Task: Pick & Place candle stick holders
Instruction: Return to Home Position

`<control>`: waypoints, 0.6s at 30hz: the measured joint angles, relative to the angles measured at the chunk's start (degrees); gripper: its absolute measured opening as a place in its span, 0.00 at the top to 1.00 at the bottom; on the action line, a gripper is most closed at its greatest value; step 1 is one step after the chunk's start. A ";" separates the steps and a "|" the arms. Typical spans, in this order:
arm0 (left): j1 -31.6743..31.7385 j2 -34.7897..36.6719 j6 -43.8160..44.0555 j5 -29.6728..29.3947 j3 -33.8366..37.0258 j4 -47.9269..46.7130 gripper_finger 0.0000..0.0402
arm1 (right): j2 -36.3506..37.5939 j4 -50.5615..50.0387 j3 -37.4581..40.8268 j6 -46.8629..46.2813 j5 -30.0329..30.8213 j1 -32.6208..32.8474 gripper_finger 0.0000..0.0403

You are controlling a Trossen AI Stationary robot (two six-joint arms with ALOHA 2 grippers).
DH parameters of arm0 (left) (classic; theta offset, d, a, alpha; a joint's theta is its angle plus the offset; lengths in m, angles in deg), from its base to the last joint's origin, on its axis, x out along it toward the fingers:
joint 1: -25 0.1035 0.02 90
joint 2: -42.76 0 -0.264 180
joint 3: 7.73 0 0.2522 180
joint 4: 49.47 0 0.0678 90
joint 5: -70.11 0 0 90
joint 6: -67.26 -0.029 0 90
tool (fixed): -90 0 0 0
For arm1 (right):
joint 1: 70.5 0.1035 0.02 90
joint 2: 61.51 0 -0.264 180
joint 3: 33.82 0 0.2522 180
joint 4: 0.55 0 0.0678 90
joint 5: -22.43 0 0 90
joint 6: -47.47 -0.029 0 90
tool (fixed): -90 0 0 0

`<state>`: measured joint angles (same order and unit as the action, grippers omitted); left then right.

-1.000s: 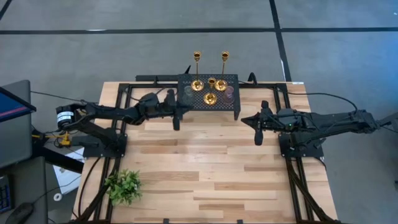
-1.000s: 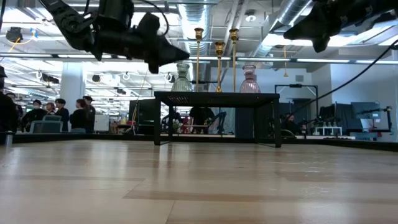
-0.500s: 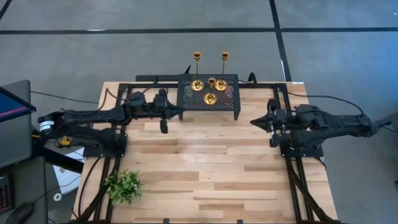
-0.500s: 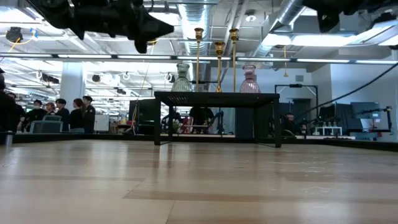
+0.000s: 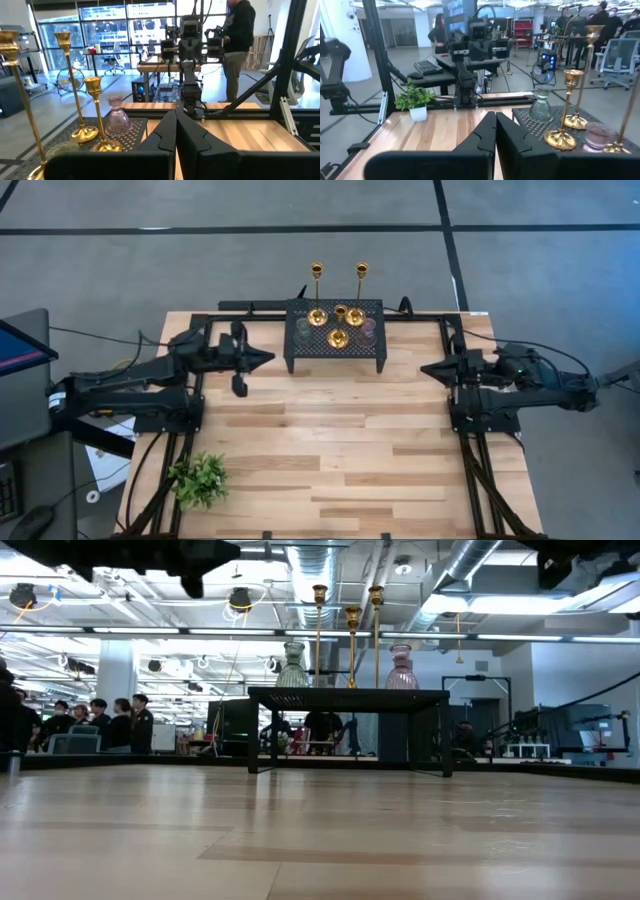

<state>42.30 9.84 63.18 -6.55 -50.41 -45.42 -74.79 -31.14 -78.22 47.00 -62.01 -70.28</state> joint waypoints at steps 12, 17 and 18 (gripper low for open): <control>0.00 11.84 1.66 -3.26 8.48 -0.54 0.99 | 8.99 -4.16 0.00 -1.07 2.29 -0.02 1.00; 0.00 13.96 0.80 -5.68 9.99 -0.41 0.99 | 11.80 -6.40 0.00 -1.05 5.09 -0.02 1.00; 0.00 14.58 -0.11 -6.78 10.16 -1.05 0.99 | 12.40 -7.20 0.00 -1.05 5.46 -0.02 1.00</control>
<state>42.30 24.42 63.07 -13.32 -40.26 -46.47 -62.39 -38.34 -78.22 45.95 -56.56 -70.29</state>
